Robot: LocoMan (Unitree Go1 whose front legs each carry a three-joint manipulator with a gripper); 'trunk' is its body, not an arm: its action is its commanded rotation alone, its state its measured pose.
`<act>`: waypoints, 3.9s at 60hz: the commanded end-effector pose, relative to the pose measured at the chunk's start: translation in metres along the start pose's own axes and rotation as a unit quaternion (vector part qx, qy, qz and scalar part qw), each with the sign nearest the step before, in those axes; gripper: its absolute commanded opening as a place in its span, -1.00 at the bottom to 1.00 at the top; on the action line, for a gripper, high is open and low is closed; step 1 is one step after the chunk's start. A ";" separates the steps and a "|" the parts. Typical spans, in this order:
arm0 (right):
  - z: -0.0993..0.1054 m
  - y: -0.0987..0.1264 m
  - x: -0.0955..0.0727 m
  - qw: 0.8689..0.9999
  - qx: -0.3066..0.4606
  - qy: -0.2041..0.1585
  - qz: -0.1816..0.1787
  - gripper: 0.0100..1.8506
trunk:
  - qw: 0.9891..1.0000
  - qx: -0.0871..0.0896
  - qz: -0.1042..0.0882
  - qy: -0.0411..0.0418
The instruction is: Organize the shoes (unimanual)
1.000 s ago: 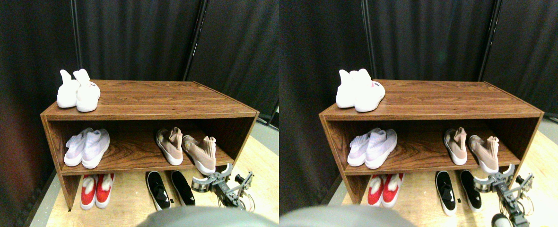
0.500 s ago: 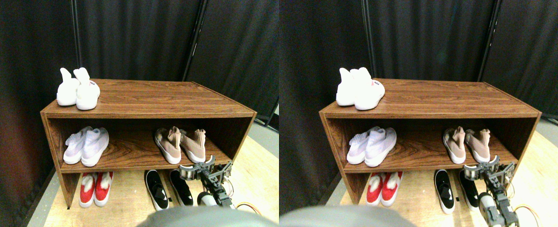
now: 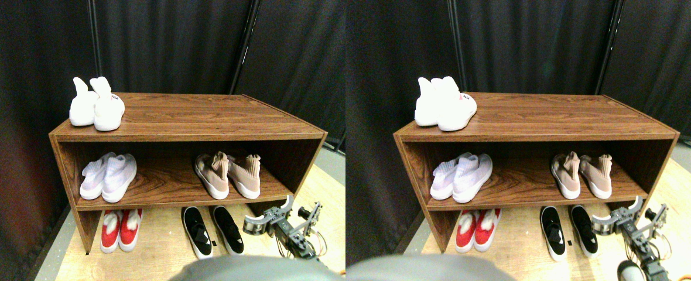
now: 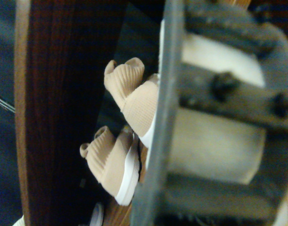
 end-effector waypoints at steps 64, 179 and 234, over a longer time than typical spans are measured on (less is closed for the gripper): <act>0.071 0.031 0.026 0.983 -0.078 -0.144 0.079 -0.94 | 1.000 -0.016 -0.004 -0.002; 0.058 -0.020 0.079 0.981 -0.057 -0.182 -0.030 -0.94 | 1.000 -0.024 0.007 -0.008; 0.048 0.019 -0.048 0.982 -0.127 -0.030 0.135 -0.94 | 1.000 -0.019 0.001 0.018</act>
